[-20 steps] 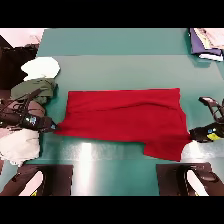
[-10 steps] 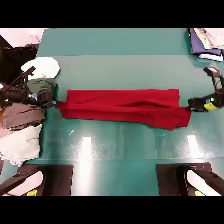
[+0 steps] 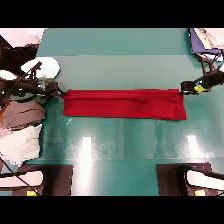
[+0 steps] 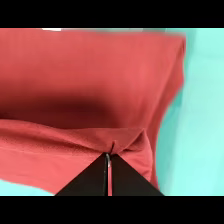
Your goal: Fold the shirts.
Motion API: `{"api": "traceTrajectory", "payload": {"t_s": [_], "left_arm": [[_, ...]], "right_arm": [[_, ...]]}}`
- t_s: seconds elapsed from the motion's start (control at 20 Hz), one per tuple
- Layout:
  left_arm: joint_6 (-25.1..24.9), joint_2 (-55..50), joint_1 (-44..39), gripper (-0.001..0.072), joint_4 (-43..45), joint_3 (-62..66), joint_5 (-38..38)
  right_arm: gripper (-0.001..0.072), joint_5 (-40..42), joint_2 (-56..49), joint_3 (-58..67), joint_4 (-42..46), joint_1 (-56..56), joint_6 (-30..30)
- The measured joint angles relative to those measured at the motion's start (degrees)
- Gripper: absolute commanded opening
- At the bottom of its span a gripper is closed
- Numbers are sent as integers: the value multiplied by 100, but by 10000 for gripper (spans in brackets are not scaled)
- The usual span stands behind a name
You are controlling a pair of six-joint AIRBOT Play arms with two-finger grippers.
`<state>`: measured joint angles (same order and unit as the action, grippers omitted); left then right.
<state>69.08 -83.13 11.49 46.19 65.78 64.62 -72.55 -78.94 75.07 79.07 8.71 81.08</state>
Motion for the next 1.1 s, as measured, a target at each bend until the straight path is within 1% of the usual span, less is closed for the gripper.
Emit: {"api": "traceTrajectory", "payload": {"t_s": [0.05,0.1,0.3,0.35,0.4,0.45,0.5,0.55,0.6,0.65,0.85,1.1], "left_arm": [[0,-68,4,626,-26,44,-120],[7,-118,9,613,-94,87,-245],[103,-205,7,610,-428,304,-463],[111,-216,7,577,-479,369,-413],[129,-223,4,359,-511,422,-293],[129,-227,4,119,-544,468,-114],[120,-229,4,27,-568,494,68],[59,-234,4,22,-579,518,264],[7,-234,2,22,-584,531,444],[-35,-234,-7,22,-601,544,603],[-146,-236,-321,22,-579,551,1023],[-181,-238,-1084,22,-520,549,1080]], "right_arm": [[365,85,-160,125,2,-66,9],[408,162,-332,256,-28,-122,22],[409,293,-800,682,-741,-173,42],[410,280,-841,730,-975,-127,11],[410,197,-846,732,-1158,-63,-46],[410,94,-824,684,-1294,46,-111],[413,24,-767,592,-1384,190,-186],[420,-55,-697,470,-1475,345,-254],[566,-146,-621,319,-1552,529,-334],[656,-186,-542,136,-1598,761,-411],[658,-382,-474,-557,-1884,1687,-800],[657,-601,-997,-754,-2465,2306,-1427]]}}
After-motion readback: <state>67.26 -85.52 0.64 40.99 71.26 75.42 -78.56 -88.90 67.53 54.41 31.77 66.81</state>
